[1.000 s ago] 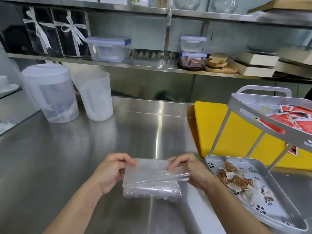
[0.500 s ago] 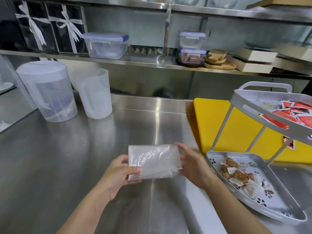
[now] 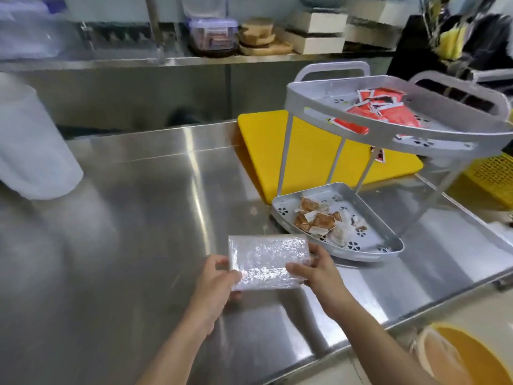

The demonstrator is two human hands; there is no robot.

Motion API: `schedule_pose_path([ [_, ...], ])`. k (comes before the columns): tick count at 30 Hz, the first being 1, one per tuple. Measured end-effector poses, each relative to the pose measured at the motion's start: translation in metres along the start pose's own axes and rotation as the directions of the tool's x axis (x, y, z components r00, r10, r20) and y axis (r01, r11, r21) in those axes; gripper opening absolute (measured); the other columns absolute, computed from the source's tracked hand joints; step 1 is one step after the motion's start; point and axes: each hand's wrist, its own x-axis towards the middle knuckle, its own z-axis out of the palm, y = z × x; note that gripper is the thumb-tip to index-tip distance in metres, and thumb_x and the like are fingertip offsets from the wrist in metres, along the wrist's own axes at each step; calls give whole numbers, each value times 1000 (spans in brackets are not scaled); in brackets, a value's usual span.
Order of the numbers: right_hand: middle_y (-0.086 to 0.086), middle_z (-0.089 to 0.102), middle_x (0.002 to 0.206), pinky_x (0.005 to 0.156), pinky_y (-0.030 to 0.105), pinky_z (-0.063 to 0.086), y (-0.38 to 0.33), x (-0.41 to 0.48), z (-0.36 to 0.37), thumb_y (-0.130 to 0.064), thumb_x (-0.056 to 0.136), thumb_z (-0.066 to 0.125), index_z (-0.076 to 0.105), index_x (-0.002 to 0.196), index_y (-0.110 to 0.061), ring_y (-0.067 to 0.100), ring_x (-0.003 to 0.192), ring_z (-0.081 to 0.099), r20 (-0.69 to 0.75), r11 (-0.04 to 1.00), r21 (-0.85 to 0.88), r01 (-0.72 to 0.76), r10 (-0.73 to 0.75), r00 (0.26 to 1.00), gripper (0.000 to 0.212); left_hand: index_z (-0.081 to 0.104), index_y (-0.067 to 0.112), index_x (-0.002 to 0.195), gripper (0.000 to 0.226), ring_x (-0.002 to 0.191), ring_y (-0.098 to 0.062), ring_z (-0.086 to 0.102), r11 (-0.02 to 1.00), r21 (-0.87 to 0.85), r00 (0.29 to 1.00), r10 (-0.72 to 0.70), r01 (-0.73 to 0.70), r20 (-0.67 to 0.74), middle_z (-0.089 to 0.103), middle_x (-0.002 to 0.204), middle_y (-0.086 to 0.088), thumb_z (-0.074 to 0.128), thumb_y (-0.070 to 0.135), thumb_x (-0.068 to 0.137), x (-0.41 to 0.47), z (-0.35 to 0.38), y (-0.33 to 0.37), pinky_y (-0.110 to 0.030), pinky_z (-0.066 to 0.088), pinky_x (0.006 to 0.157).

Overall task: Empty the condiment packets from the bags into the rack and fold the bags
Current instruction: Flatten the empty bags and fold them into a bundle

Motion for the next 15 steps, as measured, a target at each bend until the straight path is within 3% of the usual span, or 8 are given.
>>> schedule_pose_path([
  [2, 21, 59, 116, 77, 41, 52, 2, -5, -26, -3, 74, 73, 41, 128, -11, 31, 94, 63, -60, 999, 52, 10, -7, 998, 64, 50, 14, 90, 19, 66, -16, 61, 999, 34, 999, 24, -25, 42, 66, 78, -7, 54, 0, 79, 1, 24, 0, -32, 53, 59],
  [4, 14, 56, 120, 86, 45, 51, 5, -13, -55, -5, 75, 73, 39, 129, -13, 34, 106, 59, -120, 997, 70, 24, -15, 993, 64, 49, 17, 89, 19, 64, -16, 61, 995, 72, 995, 56, -62, 89, 66, 74, -4, 55, 1, 80, 1, 51, -1, -30, 52, 57],
  [7, 10, 60, 100, 70, 31, 50, 10, -28, -106, -8, 78, 72, 40, 126, -18, 24, 86, 63, -197, 996, 78, 42, -26, 980, 59, 47, 23, 87, 22, 57, -16, 61, 986, 122, 983, 93, -113, 159, 64, 73, -2, 56, 3, 81, -6, 101, 0, -41, 52, 67],
  [11, 2, 59, 80, 52, 15, 47, 24, -50, -190, -6, 77, 72, 48, 108, -25, 3, 58, 62, -302, 989, 131, 62, -20, 953, 44, 47, 33, 84, 22, 59, -12, 65, 965, 191, 952, 123, -181, 281, 69, 70, 5, 59, 16, 77, -20, 183, -8, -43, 51, 70],
  [13, -4, 59, 79, 47, 9, 46, 34, -64, -236, -4, 76, 72, 51, 93, -29, 1, 58, 63, -366, 984, 164, 64, 0, 931, 36, 48, 39, 81, 27, 56, -6, 63, 950, 203, 924, 154, -236, 351, 68, 71, 6, 59, 15, 79, -33, 231, -15, -41, 52, 67],
  [15, -1, 61, 84, 52, 13, 49, 45, -82, -282, -7, 75, 72, 51, 90, -30, 9, 70, 63, -424, 980, 194, 41, 46, 904, 35, 48, 40, 78, 35, 53, -5, 60, 939, 201, 893, 178, -280, 413, 61, 65, -2, 59, 7, 82, -47, 278, -25, -40, 52, 62],
])
